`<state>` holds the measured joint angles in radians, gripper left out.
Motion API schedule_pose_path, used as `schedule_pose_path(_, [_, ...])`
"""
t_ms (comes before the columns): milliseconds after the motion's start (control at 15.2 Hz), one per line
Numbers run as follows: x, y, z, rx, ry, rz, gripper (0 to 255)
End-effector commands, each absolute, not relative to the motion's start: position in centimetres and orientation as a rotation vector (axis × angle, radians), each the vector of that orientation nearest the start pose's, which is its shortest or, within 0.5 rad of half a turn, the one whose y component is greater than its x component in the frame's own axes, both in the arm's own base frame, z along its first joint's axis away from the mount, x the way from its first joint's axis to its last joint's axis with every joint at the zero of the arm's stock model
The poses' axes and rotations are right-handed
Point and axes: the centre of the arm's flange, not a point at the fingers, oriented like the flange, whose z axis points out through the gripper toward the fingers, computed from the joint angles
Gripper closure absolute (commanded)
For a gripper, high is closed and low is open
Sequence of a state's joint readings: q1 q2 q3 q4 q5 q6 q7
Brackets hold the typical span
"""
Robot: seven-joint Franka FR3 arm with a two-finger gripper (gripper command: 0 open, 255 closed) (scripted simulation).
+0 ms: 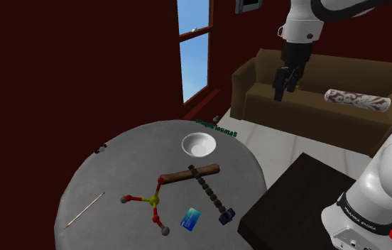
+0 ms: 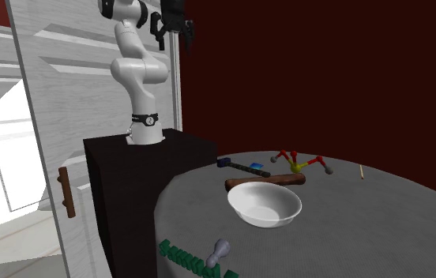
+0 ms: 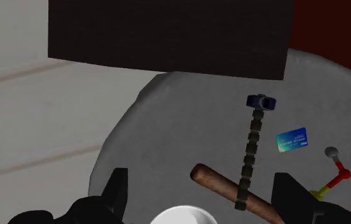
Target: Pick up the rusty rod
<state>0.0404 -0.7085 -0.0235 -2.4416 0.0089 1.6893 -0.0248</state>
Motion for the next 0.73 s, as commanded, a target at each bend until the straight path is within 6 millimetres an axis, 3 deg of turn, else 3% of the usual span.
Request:
schedule_pose_path(0, [34.8,1.1,51.5,-3.121,-0.153,0.057,0])
schedule_pose_path(660, [41.9,5.6,41.4,-3.114,-0.548,0.017,0])
